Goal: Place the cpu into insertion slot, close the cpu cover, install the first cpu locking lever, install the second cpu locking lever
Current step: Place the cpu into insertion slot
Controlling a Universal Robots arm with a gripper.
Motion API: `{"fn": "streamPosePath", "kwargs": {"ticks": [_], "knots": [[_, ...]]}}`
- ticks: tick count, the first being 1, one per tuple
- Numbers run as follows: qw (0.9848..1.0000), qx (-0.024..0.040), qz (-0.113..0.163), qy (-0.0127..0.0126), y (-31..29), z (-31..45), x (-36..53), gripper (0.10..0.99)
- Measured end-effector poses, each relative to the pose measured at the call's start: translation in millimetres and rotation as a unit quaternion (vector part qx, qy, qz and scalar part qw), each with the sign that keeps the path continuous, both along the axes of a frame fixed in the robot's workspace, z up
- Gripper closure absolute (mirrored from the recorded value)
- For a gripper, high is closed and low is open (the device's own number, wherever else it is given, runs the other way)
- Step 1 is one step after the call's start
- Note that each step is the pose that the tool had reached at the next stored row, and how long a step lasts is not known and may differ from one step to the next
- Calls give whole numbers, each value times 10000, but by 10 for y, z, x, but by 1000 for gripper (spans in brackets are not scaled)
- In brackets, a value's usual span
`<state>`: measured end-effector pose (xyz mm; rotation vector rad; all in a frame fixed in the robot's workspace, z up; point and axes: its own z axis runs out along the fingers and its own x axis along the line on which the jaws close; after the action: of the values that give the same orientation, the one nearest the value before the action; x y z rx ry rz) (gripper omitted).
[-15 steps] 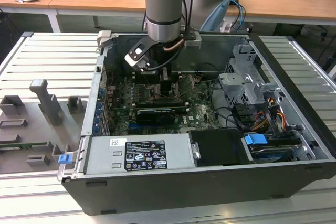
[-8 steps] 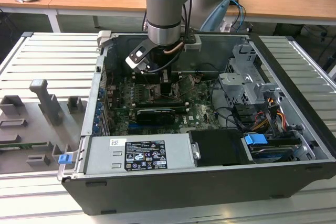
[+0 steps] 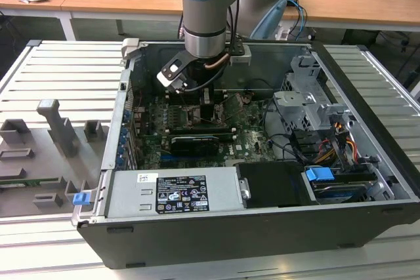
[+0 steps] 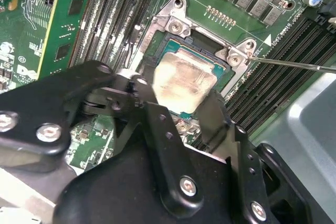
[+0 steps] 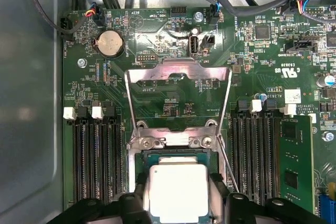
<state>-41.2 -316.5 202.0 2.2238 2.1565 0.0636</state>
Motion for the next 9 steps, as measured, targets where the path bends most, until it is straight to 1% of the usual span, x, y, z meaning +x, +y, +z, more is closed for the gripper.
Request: {"fn": "streamPosePath", "kwargs": {"ticks": [5,9], "knots": [[10000,-2,0,1,-1,12,0,478],[10000,-2,0,1,0,63,0,478]]}}
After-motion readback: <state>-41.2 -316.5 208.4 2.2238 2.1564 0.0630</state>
